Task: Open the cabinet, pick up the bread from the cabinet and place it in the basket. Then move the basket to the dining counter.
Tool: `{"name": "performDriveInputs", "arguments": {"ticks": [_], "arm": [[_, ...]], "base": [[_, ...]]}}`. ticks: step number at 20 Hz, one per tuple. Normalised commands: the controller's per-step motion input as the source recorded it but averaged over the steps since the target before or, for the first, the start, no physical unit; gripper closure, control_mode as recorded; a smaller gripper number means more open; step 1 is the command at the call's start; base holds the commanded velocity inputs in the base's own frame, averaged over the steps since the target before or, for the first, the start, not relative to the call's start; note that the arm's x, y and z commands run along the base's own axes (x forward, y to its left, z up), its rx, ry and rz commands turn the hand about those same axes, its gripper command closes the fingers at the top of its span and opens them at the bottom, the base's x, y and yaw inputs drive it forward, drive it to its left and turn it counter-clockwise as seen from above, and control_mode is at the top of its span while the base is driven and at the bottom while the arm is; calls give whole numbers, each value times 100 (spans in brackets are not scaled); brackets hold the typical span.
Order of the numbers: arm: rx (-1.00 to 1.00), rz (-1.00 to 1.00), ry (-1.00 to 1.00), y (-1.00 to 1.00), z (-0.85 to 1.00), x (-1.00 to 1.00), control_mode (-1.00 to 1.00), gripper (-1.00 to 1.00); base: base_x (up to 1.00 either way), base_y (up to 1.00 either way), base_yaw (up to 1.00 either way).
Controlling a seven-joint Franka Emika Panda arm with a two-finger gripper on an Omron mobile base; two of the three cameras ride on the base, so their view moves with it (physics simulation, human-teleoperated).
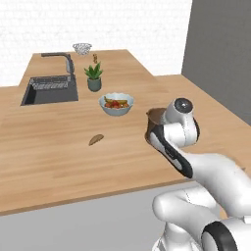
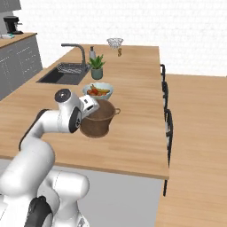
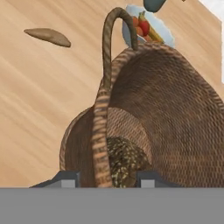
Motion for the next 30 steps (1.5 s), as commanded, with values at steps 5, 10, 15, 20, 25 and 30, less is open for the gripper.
{"name": "performDriveInputs", "arguments": {"ticks": [5, 10, 15, 20, 25, 30], "arm": [[0, -1, 0, 0, -63, 51, -100, 100], [0, -5, 3, 4, -61, 24, -100, 100], [0, -4, 7, 2, -40, 33, -100, 100], [0, 0, 9, 0, -27, 29, -100, -100], [2, 0, 3, 0, 4, 0, -100, -100], [3, -3, 0, 0, 67, -14, -100, -100]], "base": [[0, 0, 0], [0, 0, 0], [0, 0, 0], [0, 0, 0], [0, 0, 0], [0, 0, 0]]}}
